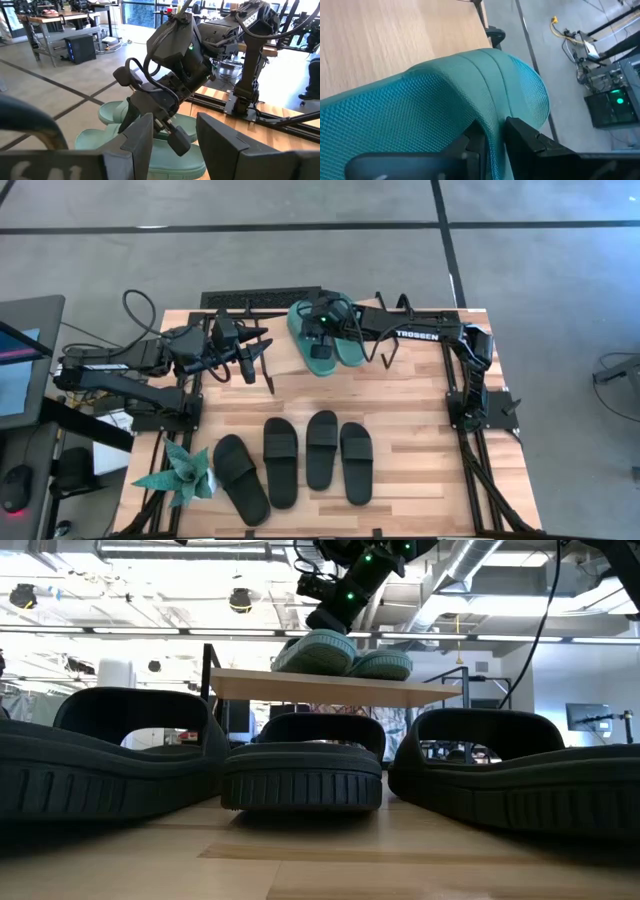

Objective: Pick and place slides into the shelf
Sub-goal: Put the green slide on the shelf

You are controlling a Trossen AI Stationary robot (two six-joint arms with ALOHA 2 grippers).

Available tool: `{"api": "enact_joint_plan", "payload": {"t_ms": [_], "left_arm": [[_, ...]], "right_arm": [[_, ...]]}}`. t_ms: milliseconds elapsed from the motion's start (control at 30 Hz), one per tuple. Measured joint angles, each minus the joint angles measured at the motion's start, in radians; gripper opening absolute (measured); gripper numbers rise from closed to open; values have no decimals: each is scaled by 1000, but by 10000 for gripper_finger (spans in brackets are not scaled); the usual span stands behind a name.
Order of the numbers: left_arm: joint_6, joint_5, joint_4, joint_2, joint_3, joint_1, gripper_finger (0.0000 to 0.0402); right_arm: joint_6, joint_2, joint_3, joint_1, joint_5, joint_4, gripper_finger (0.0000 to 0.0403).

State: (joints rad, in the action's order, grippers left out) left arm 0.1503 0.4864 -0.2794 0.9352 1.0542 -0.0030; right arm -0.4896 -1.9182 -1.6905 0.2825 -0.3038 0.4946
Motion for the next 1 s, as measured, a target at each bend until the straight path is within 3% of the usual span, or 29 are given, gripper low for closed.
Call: {"api": "enact_joint_plan", "payload": {"t_ms": [200,433,1000], "left_arm": [[2,0,0,0,0,0,139],[3,0,0,0,0,0,139],[-5,0,-10,0,0,0,139]], "right_arm": [[14,0,0,-1,-26,7,45],[11,0,0,-13,-97,7,7],[-50,0,0,-27,-174,20,6]]}}
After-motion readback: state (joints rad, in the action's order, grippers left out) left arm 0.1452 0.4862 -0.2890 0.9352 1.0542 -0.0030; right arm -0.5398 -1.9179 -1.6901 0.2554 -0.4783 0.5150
